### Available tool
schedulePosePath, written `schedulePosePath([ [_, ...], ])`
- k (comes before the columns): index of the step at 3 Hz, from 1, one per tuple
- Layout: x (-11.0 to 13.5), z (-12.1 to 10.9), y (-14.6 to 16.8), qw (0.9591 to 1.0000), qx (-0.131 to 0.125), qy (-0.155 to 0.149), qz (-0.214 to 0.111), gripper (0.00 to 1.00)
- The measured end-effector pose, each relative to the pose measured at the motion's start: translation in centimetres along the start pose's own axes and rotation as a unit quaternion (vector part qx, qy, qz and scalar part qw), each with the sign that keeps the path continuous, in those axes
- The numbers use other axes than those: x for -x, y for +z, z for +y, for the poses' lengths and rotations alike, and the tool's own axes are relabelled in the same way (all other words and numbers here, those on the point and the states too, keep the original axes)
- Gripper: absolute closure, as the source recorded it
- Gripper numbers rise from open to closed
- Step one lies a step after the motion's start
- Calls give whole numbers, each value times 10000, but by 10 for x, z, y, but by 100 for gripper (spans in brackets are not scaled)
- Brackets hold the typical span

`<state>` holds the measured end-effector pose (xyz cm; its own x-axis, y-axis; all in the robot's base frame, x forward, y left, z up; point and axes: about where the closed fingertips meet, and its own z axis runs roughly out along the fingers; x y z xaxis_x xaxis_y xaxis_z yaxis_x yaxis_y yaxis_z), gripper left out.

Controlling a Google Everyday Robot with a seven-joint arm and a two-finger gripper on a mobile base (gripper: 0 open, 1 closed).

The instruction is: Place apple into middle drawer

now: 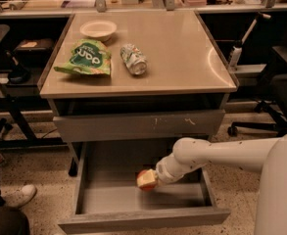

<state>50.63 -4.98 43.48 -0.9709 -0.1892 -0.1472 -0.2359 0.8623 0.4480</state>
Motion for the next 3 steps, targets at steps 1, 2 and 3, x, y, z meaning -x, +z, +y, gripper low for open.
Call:
schedulePosePath([
  [1,10,-4,22,9995,-124,184,-206,100],
  [2,18,-10,35,9984,-245,350,-363,100],
  [3,22,-17,49,9971,-338,521,-429,100],
])
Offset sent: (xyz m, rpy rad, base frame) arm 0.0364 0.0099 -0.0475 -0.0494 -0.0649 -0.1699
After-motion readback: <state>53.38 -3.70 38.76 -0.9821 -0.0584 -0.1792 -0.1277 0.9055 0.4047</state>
